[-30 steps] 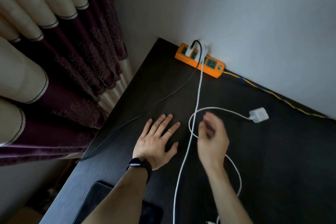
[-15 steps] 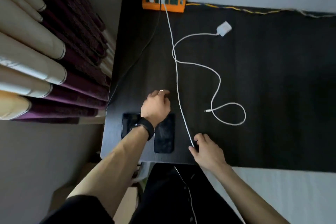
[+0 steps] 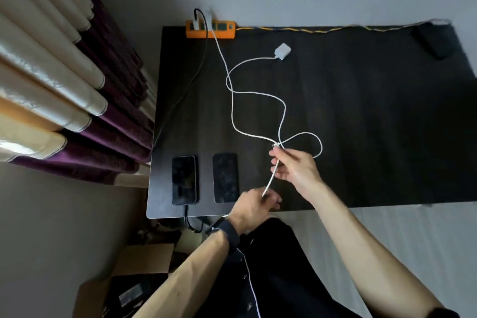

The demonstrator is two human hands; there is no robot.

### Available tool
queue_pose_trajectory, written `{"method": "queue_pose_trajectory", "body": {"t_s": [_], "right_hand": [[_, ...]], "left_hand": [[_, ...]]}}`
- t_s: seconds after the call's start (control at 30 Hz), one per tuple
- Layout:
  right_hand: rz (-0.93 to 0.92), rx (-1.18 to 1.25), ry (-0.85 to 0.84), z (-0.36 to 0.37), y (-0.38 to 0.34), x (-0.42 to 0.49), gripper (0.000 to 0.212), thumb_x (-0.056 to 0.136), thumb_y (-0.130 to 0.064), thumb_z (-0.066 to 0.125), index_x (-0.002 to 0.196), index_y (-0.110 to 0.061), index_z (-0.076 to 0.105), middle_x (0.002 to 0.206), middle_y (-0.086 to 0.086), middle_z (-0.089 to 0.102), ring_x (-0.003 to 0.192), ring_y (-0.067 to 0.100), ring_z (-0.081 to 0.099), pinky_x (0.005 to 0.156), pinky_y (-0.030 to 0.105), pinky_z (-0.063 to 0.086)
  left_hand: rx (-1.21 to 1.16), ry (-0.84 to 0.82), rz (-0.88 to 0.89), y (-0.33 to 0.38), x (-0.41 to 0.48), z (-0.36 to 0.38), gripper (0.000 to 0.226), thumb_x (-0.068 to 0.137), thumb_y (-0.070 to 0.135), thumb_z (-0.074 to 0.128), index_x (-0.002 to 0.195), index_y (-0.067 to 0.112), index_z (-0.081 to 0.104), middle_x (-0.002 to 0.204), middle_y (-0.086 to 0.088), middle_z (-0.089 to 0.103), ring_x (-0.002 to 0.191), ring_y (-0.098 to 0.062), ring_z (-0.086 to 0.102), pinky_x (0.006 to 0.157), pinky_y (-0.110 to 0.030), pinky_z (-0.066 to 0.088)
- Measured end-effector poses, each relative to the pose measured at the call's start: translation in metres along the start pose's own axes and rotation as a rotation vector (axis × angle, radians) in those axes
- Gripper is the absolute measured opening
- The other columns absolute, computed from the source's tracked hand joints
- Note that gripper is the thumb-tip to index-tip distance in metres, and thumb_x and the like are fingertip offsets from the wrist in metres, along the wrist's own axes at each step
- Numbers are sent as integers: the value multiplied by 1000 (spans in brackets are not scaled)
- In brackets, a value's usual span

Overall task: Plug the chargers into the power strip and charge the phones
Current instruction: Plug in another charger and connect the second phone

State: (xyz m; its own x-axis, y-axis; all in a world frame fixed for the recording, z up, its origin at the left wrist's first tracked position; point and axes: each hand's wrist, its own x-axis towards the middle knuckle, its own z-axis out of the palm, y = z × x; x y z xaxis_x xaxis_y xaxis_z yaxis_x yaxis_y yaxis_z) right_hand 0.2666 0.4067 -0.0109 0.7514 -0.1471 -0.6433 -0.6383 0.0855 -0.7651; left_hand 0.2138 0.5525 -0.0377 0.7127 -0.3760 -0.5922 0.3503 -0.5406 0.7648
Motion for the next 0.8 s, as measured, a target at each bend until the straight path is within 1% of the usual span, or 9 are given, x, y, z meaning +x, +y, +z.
{"method": "queue_pose_trajectory", "body": {"t_s": [0.1, 0.17, 0.27, 0.37, 0.47, 0.53, 0.67, 0.73, 0.8], "right_hand": [[-86, 38, 75, -12, -23, 2, 25, 96, -27, 65, 99, -4, 74, 79, 5, 71, 66, 17, 64, 64, 27, 54], [-86, 9, 92, -21, -27, -3, 33, 100, -35, 55, 106, -8, 72, 92, 6, 75, 75, 19, 68, 69, 29, 53], [-24, -151, -169, -25, -7, -25, 45, 104, -49, 34, 113, -24, 71, 112, 0, 76, 105, 17, 68, 84, 35, 49], [-2, -347, -513, -26, 26, -62, 54, 101, -58, 27, 100, -34, 75, 116, -12, 73, 117, 3, 61, 96, 33, 44], [-87, -493, -575, -38, 57, -79, 63, 93, -69, 37, 86, -20, 75, 98, -5, 77, 99, 9, 68, 95, 38, 49], [-145, -530, -514, -61, 72, -79, 60, 89, -67, 42, 78, -16, 72, 87, -2, 76, 87, 10, 69, 95, 42, 50], [-201, -617, -304, -116, 83, -68, 27, 97, -38, 55, 76, -25, 65, 65, -8, 65, 65, 4, 60, 81, 47, 52], [-280, -656, -258, -130, 76, -67, 21, 98, -30, 57, 78, -29, 65, 62, -10, 59, 59, 4, 52, 69, 37, 49], [-375, -697, -265, -129, 66, -72, 20, 98, -33, 56, 81, -30, 65, 62, -10, 58, 57, 5, 49, 64, 30, 44]], "left_hand": [[-387, 47, 15, 28, -9, -11, 17, 99, 18, 58, 98, 4, 67, 84, -11, 74, 75, -25, 72, 78, -27, 58], [-753, 46, -12, 52, -15, -22, 17, 101, 14, 54, 102, 2, 67, 76, -8, 67, 63, -17, 64, 69, -24, 57], [-1188, 40, -50, 88, -15, -43, 26, 104, 20, 45, 111, 9, 67, 73, 4, 69, 56, -6, 60, 62, -21, 54], [-1351, 124, -70, 119, -8, -65, 25, 104, 26, 43, 105, 16, 66, 78, 9, 74, 57, -3, 66, 68, -24, 58], [-1384, 242, -5, 137, -5, -93, 27, 105, 27, 42, 100, 14, 65, 76, 8, 74, 56, -3, 66, 66, -26, 60], [-1405, 385, 40, 137, -9, -117, 28, 106, 27, 41, 99, 13, 64, 72, 8, 74, 53, -2, 65, 60, -23, 60], [-1239, 746, -55, 86, -29, -148, 18, 106, 20, 43, 107, 9, 57, 66, 4, 74, 51, -5, 66, 50, -23, 57], [-1025, 839, -259, 50, -39, -147, 15, 102, 16, 52, 111, 4, 53, 83, -10, 74, 63, -17, 69, 48, -28, 57], [-560, 845, -581, 20, -48, -125, 52, 93, 25, 65, 135, 3, 43, 128, -20, 56, 102, -32, 62, 74, -41, 58]]}}
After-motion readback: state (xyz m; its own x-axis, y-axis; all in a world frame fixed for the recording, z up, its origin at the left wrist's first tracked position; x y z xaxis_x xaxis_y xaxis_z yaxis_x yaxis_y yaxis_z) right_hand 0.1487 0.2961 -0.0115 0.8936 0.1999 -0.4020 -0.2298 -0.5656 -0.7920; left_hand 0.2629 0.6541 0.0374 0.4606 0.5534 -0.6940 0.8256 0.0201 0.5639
